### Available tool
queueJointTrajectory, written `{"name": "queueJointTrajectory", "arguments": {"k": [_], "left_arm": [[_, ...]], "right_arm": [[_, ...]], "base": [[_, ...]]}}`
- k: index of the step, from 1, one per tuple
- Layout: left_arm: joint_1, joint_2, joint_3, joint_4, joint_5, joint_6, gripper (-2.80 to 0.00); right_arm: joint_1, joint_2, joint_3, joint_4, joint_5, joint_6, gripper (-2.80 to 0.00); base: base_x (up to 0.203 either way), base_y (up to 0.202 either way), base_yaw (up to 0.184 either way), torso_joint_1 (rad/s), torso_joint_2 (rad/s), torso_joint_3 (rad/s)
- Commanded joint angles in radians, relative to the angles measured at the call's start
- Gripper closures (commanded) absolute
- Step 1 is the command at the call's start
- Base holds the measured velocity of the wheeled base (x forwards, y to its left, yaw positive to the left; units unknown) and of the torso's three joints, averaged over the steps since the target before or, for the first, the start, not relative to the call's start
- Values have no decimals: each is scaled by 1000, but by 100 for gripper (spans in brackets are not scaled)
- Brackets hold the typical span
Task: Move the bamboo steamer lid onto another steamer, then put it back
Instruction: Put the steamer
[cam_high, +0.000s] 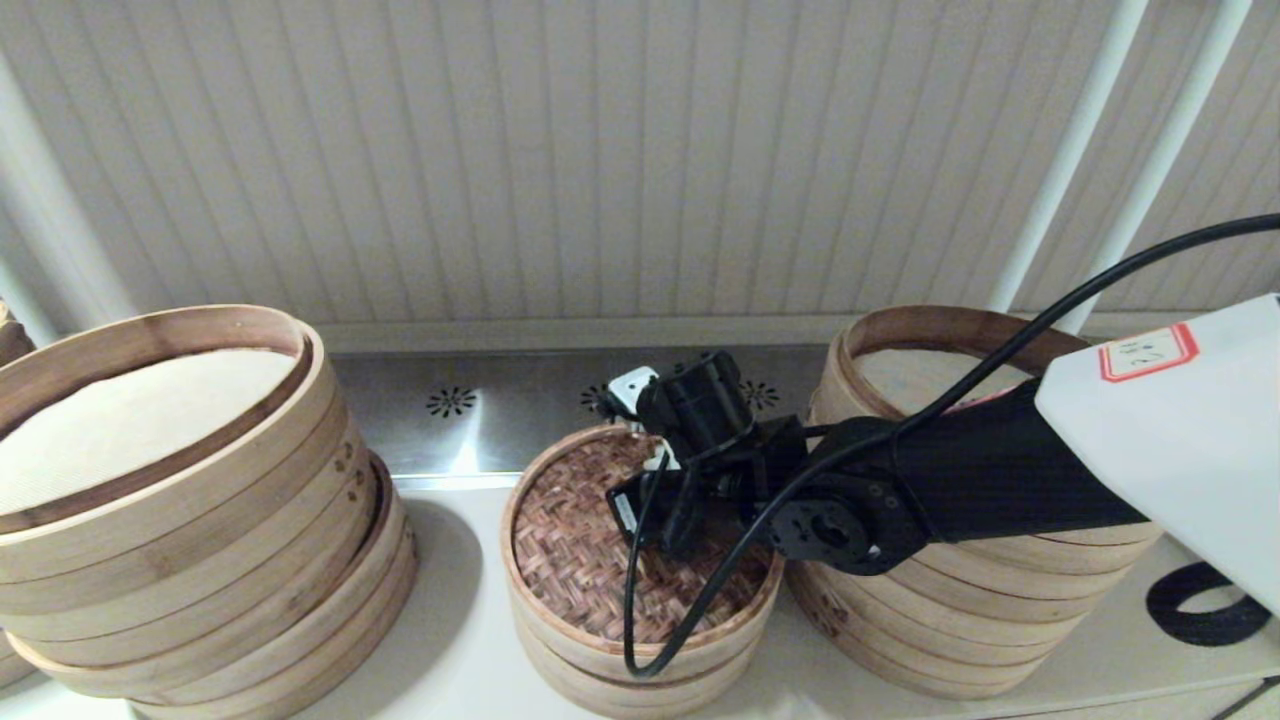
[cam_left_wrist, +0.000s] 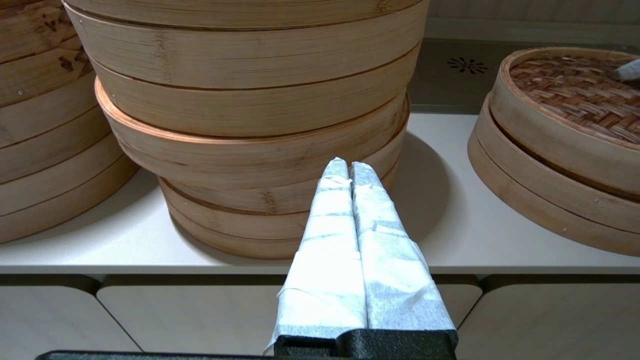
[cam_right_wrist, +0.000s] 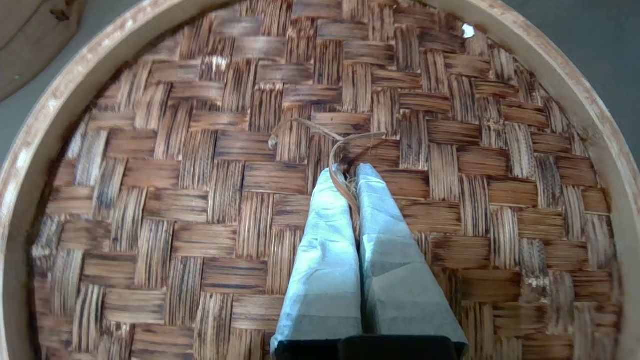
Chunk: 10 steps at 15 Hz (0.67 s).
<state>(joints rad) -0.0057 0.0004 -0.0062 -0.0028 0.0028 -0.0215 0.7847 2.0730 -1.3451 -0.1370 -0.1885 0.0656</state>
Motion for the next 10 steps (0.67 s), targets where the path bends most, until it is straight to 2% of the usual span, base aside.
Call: {"name": "queueJointTrajectory", "arguments": {"k": [1,10], "left_arm": [[0,0,0,-1,0,-1,0],[0,0,0,0,0,0,0]], "right_arm": [[1,4,1,-3,0,2,0],[7,33,-4,-4,-2,5,0]], "base": [[0,0,0,0,0,0],[0,0,0,0,0,0]]}}
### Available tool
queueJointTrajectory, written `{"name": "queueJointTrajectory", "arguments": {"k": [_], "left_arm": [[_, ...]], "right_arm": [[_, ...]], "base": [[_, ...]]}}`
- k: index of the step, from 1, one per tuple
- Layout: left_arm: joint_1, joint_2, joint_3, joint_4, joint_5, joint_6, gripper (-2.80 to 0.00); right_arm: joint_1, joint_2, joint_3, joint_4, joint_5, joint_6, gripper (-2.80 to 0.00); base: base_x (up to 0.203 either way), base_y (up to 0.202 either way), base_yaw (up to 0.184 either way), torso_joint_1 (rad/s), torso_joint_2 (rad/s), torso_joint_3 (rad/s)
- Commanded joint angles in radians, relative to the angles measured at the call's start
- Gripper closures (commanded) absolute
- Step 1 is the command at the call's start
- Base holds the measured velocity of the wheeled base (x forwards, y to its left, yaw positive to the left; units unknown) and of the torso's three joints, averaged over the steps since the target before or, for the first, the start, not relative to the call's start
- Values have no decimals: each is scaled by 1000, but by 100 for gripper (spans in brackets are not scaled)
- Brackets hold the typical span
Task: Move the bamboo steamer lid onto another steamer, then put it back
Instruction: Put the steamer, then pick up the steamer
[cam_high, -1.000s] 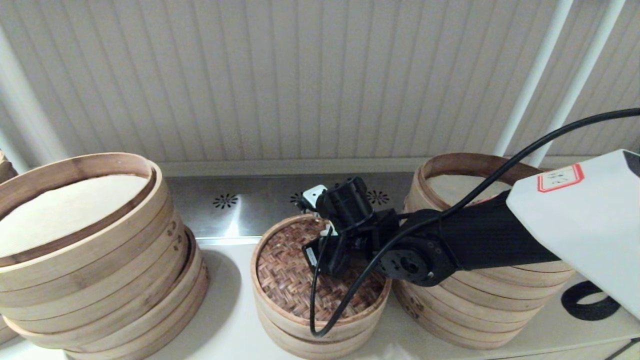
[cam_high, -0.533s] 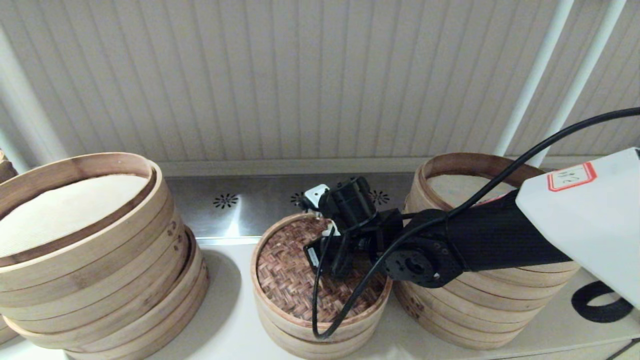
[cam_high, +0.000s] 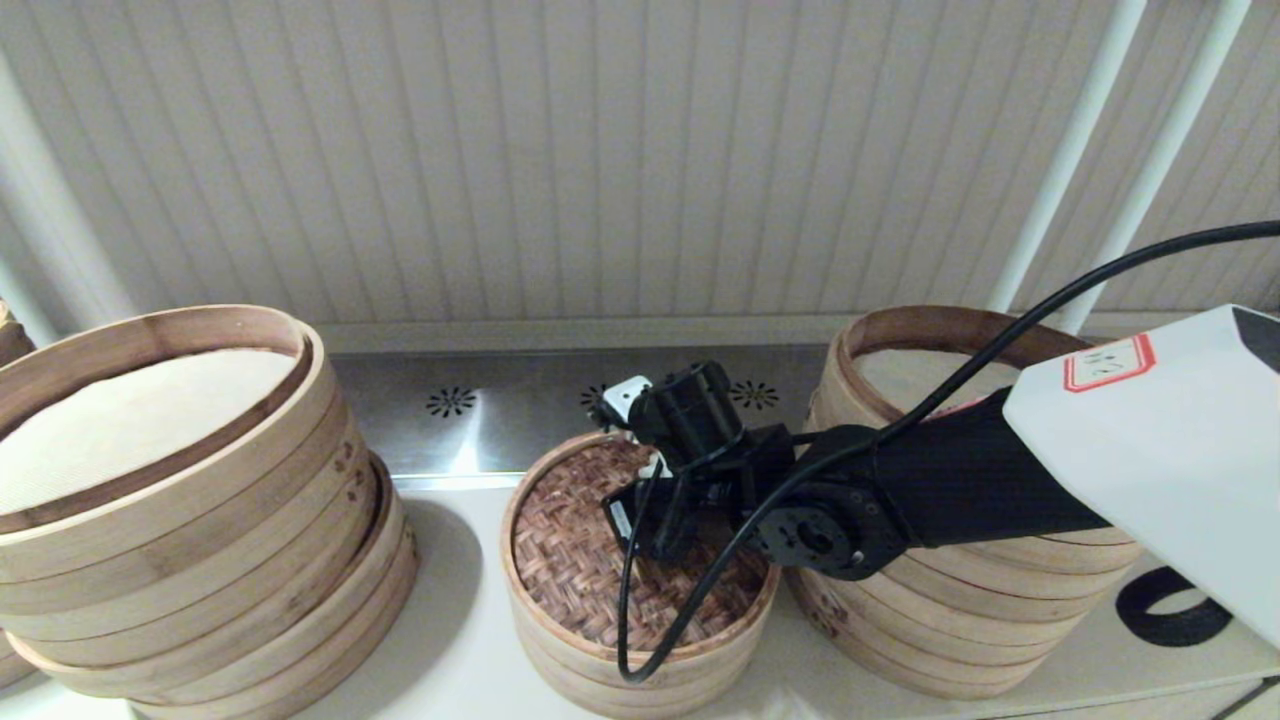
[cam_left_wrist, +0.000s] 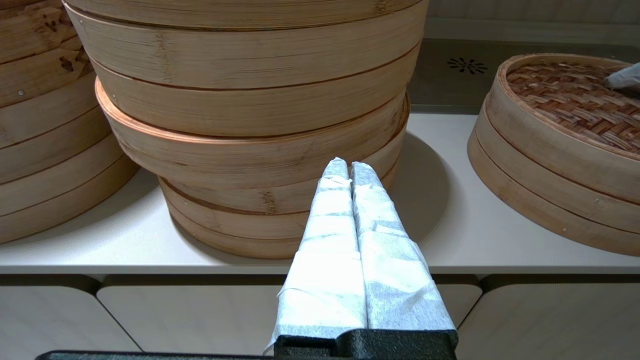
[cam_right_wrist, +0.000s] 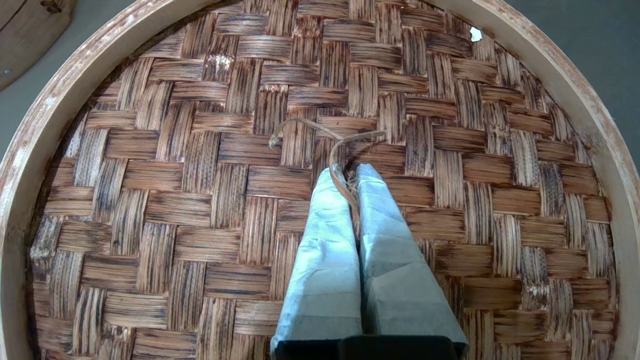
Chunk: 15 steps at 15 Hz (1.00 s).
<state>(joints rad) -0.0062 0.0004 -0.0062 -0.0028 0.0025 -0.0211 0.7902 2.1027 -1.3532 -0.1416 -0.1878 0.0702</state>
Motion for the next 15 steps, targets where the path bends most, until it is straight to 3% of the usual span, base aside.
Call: {"name": "queueJointTrajectory", "arguments": {"k": [1,10,13,14,15], "left_arm": [[0,0,0,0,1,0,0],[0,0,0,0,1,0,0],[0,0,0,0,1,0,0],[0,0,0,0,1,0,0],[0,0,0,0,1,0,0]], "right_arm": [[1,2,8,0,-2,0,-280],[-14,-161,-33,5,-18,-28,-280],[-72,-274,-91,28,-40,-77,-280],[-97,-307,-116,61,-52,-100,0],[-122,-340,-154,119,-63,-116,0]], "base": [[0,0,0,0,0,0],[0,0,0,0,0,0],[0,0,0,0,0,0],[0,0,0,0,0,0],[0,0,0,0,0,0]]}}
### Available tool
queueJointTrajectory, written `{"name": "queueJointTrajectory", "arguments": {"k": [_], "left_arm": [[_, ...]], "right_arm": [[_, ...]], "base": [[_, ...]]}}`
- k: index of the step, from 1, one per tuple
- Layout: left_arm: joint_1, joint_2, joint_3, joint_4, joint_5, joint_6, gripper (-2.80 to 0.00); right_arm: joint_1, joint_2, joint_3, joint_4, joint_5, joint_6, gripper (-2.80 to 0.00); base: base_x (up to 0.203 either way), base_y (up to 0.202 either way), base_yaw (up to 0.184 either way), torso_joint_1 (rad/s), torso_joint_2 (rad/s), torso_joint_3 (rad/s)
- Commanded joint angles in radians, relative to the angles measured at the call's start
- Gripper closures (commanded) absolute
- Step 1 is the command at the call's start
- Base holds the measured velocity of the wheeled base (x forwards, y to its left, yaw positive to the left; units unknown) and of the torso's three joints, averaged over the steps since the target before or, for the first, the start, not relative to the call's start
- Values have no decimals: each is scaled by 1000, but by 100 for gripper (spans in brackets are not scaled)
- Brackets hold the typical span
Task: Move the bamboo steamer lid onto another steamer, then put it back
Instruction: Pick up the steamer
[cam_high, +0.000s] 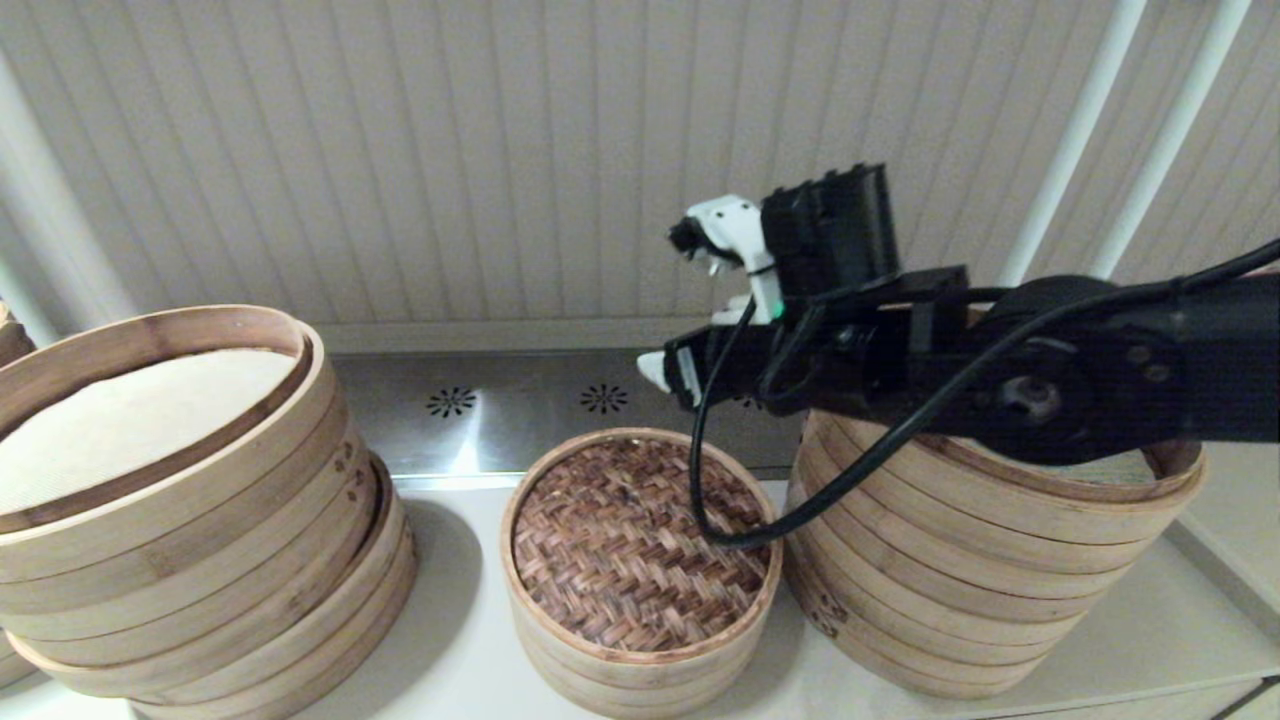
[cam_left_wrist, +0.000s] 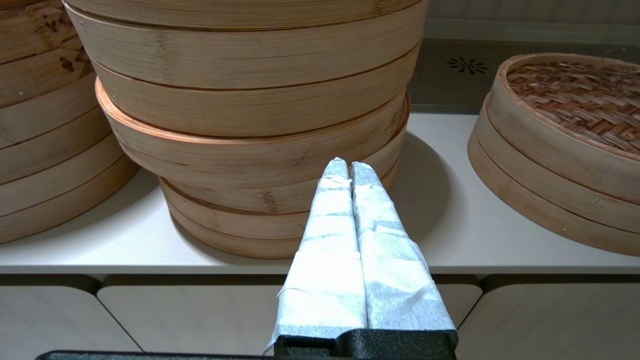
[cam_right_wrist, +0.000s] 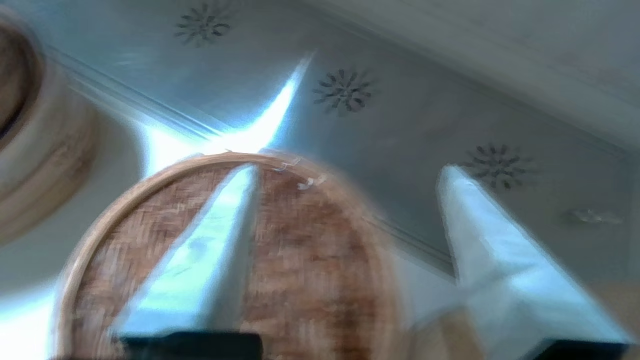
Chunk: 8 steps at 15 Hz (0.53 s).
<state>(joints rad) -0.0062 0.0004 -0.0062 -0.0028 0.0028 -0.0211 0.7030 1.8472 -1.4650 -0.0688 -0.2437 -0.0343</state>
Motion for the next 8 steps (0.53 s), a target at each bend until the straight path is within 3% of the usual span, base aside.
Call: {"name": "queueJointTrajectory", "arguments": {"k": [1,8], "left_arm": [[0,1,0,0,0,0,0],[0,1,0,0,0,0,0]], "right_arm": [[-53,-121,-67,88,-12,-17,0],[-174,-476,-104,326,-16,-24,0]], "base": [[0,0,0,0,0,0],[0,0,0,0,0,0]]}}
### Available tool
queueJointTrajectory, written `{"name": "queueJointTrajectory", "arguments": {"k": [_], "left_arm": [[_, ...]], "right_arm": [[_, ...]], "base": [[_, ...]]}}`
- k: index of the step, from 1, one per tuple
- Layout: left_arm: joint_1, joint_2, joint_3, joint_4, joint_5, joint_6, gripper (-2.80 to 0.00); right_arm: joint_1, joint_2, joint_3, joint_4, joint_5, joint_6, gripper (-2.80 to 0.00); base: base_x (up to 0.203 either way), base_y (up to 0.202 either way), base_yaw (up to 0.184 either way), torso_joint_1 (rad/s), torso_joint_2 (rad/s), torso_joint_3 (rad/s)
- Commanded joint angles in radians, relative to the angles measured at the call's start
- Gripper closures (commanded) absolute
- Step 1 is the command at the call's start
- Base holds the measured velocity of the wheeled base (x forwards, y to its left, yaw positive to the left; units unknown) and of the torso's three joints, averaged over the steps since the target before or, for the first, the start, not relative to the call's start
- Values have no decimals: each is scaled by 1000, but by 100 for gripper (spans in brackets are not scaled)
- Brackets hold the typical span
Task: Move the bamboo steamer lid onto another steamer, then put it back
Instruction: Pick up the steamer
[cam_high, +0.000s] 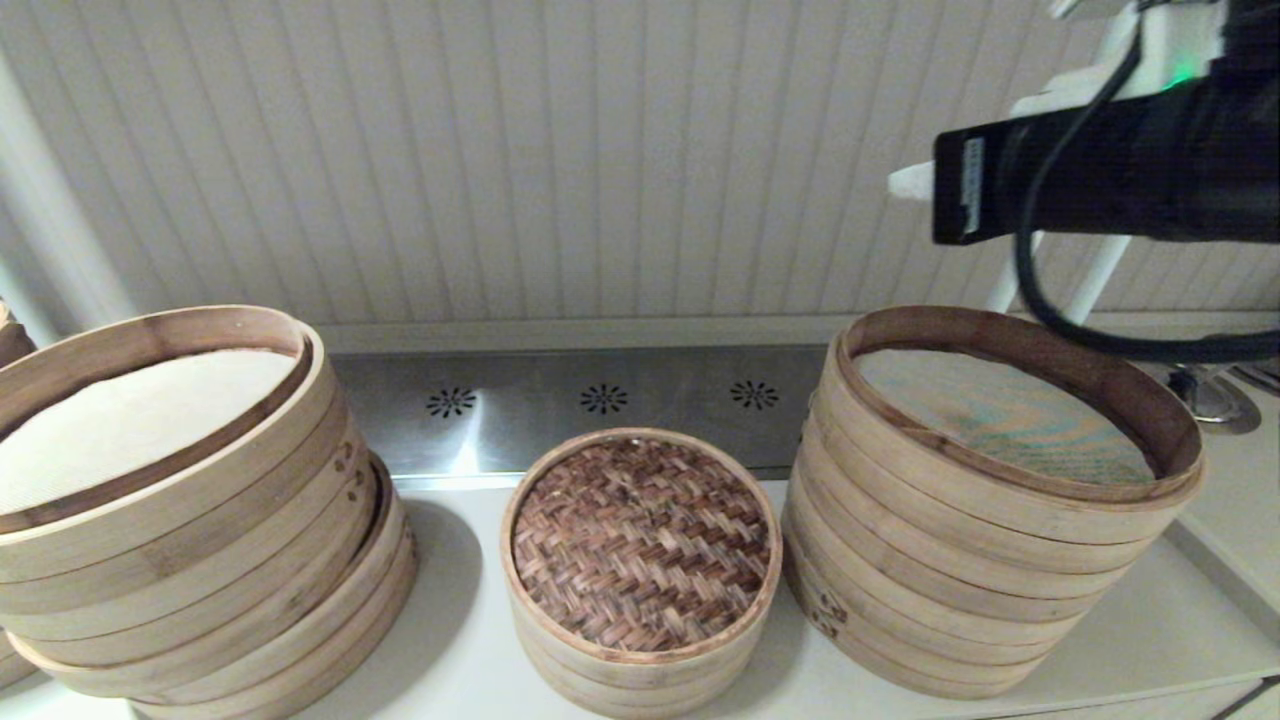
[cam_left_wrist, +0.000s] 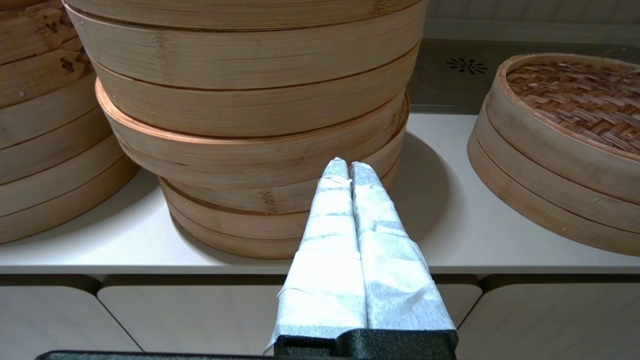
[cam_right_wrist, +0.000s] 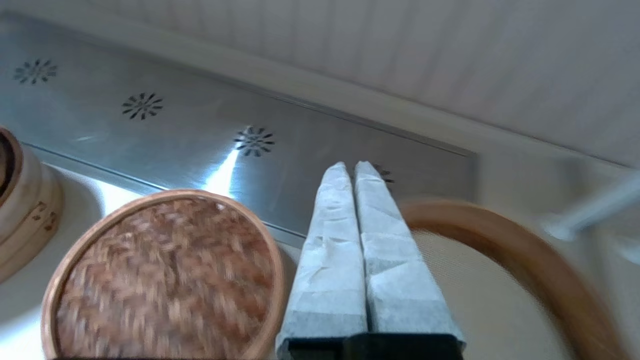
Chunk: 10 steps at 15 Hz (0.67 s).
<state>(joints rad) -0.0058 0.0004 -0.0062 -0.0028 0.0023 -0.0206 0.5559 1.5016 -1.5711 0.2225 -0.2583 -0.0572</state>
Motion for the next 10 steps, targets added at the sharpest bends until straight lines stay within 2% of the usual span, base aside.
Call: {"name": "queueJointTrajectory", "arguments": {"k": [1,3,5,8,10], "left_arm": [[0,1,-1,0,1,-1,0],[0,1,-1,0,0,-1,0],[0,1,0,0,0,-2,0],[0,1,0,0,1,-2,0],[0,1,0,0,1,-1,0]], "right_arm": [[-51,-190,12,68,-1,-1,0],[-103,-308,60,121,-1,0,0],[-165,-440,169,152,-3,0,0],[-339,-634,342,213,-22,-12,0],[-394,-757,450,243,-29,-27,0]], "base": [[0,0,0,0,0,0],[0,0,0,0,0,0],[0,0,0,0,0,0],[0,0,0,0,0,0],[0,0,0,0,0,0]]}}
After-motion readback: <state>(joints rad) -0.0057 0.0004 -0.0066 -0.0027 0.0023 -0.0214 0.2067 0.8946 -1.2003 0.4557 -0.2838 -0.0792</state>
